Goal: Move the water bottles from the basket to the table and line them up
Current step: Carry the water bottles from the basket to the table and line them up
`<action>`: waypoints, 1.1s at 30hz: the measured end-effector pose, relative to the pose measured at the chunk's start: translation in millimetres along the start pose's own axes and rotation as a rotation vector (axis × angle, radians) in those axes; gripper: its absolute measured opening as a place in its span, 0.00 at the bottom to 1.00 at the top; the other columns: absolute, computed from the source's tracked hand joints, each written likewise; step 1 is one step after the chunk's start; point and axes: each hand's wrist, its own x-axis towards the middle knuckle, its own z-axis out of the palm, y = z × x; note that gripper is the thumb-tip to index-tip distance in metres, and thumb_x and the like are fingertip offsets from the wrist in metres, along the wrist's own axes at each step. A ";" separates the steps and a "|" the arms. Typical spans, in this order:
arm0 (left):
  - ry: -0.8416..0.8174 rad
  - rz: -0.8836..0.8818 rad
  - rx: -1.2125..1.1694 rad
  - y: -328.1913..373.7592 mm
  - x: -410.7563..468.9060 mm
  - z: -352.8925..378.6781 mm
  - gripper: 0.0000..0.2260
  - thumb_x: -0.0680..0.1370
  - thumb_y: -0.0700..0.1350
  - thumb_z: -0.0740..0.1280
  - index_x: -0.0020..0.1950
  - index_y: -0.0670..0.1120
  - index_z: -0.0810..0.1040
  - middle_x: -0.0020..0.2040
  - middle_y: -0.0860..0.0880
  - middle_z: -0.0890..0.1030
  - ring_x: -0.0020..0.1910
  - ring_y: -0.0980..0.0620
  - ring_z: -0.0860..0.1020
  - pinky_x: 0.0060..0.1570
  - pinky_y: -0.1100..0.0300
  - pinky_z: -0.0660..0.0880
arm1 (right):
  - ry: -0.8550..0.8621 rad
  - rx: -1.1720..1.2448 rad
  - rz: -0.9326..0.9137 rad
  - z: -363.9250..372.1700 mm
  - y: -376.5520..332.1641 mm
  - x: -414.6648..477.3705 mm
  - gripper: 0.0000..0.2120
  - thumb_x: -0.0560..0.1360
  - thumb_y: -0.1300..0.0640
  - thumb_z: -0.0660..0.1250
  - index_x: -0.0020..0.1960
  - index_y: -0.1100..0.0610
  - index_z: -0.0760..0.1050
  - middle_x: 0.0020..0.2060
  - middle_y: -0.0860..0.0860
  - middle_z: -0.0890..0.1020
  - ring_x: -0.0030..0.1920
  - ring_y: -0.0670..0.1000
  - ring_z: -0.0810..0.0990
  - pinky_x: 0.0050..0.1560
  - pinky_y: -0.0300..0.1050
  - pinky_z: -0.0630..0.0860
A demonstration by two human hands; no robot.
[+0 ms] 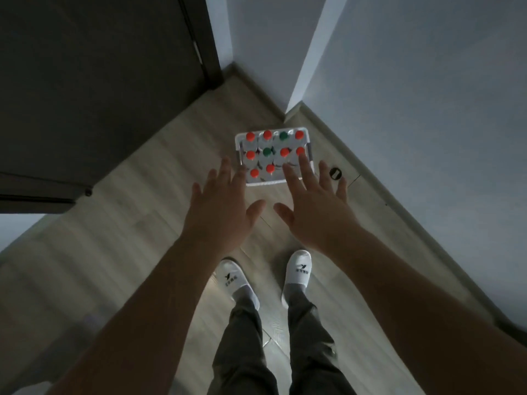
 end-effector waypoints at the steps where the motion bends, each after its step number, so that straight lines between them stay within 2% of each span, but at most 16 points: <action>1: -0.011 -0.002 0.001 -1.8 10.5 12.1 0.36 0.81 0.67 0.53 0.83 0.52 0.47 0.84 0.44 0.46 0.83 0.41 0.50 0.78 0.38 0.54 | -0.010 0.004 -0.002 10.0 2.6 10.3 0.39 0.82 0.32 0.50 0.83 0.46 0.34 0.81 0.52 0.30 0.80 0.63 0.32 0.77 0.72 0.39; 11: -0.113 0.030 -0.031 -15.4 100.2 150.3 0.36 0.82 0.65 0.56 0.83 0.50 0.46 0.84 0.44 0.44 0.83 0.42 0.48 0.78 0.37 0.55 | -0.093 0.031 0.006 120.4 44.8 104.1 0.39 0.83 0.35 0.53 0.83 0.46 0.33 0.81 0.52 0.31 0.80 0.63 0.32 0.77 0.71 0.38; 18: 0.011 0.048 -0.022 -33.3 180.9 220.9 0.37 0.82 0.63 0.60 0.84 0.51 0.46 0.84 0.43 0.48 0.82 0.42 0.51 0.78 0.36 0.56 | 0.025 0.024 -0.034 192.5 73.3 191.1 0.38 0.83 0.36 0.54 0.83 0.46 0.36 0.82 0.53 0.33 0.81 0.63 0.33 0.77 0.73 0.39; 23: 0.107 0.068 0.033 -51.8 238.1 262.7 0.36 0.80 0.61 0.63 0.82 0.50 0.52 0.82 0.42 0.56 0.80 0.40 0.57 0.75 0.34 0.59 | 0.118 -0.005 -0.058 237.2 87.4 246.5 0.38 0.83 0.37 0.54 0.83 0.46 0.36 0.81 0.53 0.31 0.80 0.62 0.31 0.74 0.69 0.34; 26: 0.129 0.085 0.090 -59.9 259.5 282.6 0.36 0.81 0.61 0.63 0.82 0.50 0.50 0.83 0.42 0.53 0.81 0.39 0.54 0.77 0.34 0.56 | 0.138 -0.032 -0.082 262.3 97.4 263.2 0.38 0.83 0.37 0.52 0.83 0.46 0.34 0.81 0.53 0.30 0.79 0.63 0.29 0.74 0.68 0.33; 29: 0.150 0.137 0.166 -66.4 277.7 289.7 0.37 0.81 0.60 0.64 0.83 0.51 0.48 0.84 0.44 0.46 0.82 0.40 0.51 0.78 0.36 0.55 | 0.136 -0.078 -0.112 277.6 103.4 276.6 0.39 0.83 0.36 0.53 0.82 0.46 0.33 0.81 0.53 0.31 0.80 0.64 0.31 0.76 0.72 0.36; 31: 0.137 0.143 0.176 -69.8 289.8 288.7 0.37 0.80 0.57 0.68 0.82 0.51 0.51 0.84 0.45 0.50 0.81 0.40 0.56 0.76 0.36 0.59 | 0.145 -0.078 -0.145 277.4 103.4 286.9 0.39 0.83 0.37 0.55 0.83 0.46 0.34 0.82 0.53 0.33 0.80 0.63 0.32 0.76 0.74 0.37; 33: 0.138 0.160 0.122 -72.6 300.0 288.0 0.34 0.77 0.55 0.72 0.78 0.50 0.60 0.79 0.45 0.63 0.73 0.41 0.68 0.69 0.40 0.70 | 0.161 -0.044 -0.150 273.0 100.3 297.7 0.40 0.83 0.37 0.56 0.83 0.47 0.35 0.82 0.54 0.36 0.81 0.63 0.35 0.77 0.73 0.39</action>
